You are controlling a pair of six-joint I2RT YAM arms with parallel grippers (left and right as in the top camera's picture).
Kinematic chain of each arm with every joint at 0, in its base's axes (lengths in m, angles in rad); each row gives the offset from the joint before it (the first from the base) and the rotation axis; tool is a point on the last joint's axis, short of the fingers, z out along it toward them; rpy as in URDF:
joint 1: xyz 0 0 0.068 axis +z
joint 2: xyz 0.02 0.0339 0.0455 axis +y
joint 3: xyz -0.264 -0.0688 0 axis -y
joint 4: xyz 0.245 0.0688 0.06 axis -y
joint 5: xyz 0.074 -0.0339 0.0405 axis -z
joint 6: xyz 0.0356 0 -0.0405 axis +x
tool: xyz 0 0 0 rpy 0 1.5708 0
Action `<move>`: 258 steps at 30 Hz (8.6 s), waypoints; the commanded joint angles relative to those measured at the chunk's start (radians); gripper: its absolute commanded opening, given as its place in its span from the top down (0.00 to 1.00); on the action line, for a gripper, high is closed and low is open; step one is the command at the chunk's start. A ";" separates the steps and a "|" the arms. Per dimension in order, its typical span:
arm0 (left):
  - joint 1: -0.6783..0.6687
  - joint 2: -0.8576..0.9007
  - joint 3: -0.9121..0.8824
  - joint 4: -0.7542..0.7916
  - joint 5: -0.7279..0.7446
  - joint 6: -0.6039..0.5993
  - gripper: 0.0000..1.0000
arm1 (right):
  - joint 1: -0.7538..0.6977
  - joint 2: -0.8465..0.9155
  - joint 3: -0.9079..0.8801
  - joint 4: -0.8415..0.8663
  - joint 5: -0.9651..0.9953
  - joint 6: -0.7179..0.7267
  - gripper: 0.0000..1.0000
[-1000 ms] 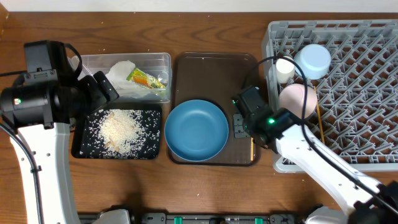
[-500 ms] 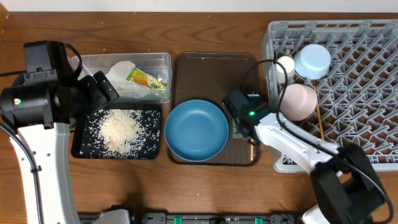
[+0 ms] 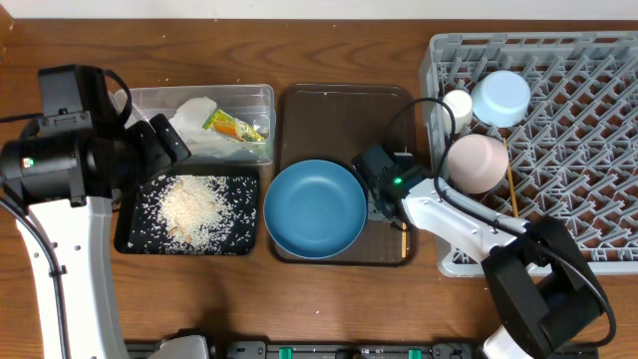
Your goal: Sort waste into correct bins and load items into the dishwasher rack
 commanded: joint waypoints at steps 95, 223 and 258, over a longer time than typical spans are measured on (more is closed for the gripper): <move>0.005 0.006 0.001 -0.003 -0.016 0.006 0.04 | -0.061 0.008 0.003 -0.050 -0.107 -0.043 0.82; 0.005 0.006 0.001 -0.003 -0.016 0.006 0.04 | -0.742 -0.317 0.081 -0.303 -0.060 -0.810 0.75; 0.005 0.006 0.001 -0.003 -0.016 0.006 0.04 | -0.364 -0.330 0.228 -0.153 -1.089 -0.544 0.51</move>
